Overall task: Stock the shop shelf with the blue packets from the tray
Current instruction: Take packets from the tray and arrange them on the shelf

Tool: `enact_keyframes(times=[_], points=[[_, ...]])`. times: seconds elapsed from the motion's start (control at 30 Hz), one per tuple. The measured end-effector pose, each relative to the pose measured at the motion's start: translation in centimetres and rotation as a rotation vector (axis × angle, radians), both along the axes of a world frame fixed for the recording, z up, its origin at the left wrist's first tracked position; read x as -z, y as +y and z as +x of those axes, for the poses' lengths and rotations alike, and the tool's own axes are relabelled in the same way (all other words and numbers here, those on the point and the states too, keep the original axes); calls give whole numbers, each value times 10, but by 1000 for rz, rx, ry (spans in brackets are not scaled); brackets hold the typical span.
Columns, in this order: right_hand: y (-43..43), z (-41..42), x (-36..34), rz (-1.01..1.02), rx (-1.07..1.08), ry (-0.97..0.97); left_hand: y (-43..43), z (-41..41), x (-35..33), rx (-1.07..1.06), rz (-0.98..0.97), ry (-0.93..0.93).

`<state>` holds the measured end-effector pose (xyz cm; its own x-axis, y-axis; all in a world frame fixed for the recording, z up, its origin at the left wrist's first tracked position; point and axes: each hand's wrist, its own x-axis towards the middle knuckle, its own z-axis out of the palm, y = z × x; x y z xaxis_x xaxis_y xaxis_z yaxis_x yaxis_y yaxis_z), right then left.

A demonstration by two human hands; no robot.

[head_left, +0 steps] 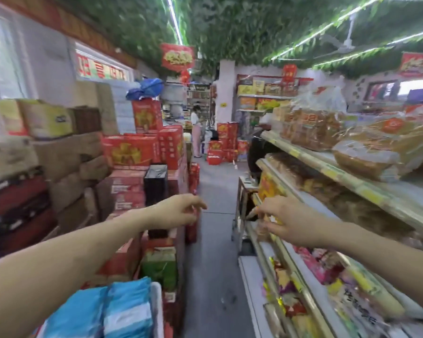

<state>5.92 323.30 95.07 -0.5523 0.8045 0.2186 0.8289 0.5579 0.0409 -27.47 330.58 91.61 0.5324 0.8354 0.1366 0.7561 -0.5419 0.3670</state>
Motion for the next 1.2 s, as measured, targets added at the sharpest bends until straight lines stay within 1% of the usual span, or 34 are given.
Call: enact_keyframes(times=[0.13, 0.27, 0.4, 0.53, 0.6, 0.73, 0.8, 0.97, 1.07, 1.13, 1.2], points=[[19, -99, 62, -168, -115, 13, -22, -121, 58, -154, -73, 17], [26, -196, 136, -363, -204, 48, -54, -213, 142, -233, -242, 55], [15, -279, 213, -536, -260, 51, -94, -273, 221, -256, -398, 114], [3, -328, 281, -652, -233, -16, -119, -308, 270, -186, -446, 183], [0, -338, 303, -616, -199, -23, -125, -316, 279, -157, -406, 207], [4, -345, 325, -310, -168, -35, -128, -322, 291, -74, -179, 325], [8, -346, 326, -239, -125, -36, -128, -323, 292, -40, -130, 369], [10, -346, 319, -281, -117, -51, -125, -326, 292, 5, -93, 414], [6, -350, 314, -338, -123, 1, -123, -328, 288, 39, -114, 431], [3, -352, 315, -371, -133, 15, -124, -327, 284, 68, -153, 407], [1, -354, 317, -390, -150, 1, -125, -328, 282, 84, -235, 374]])
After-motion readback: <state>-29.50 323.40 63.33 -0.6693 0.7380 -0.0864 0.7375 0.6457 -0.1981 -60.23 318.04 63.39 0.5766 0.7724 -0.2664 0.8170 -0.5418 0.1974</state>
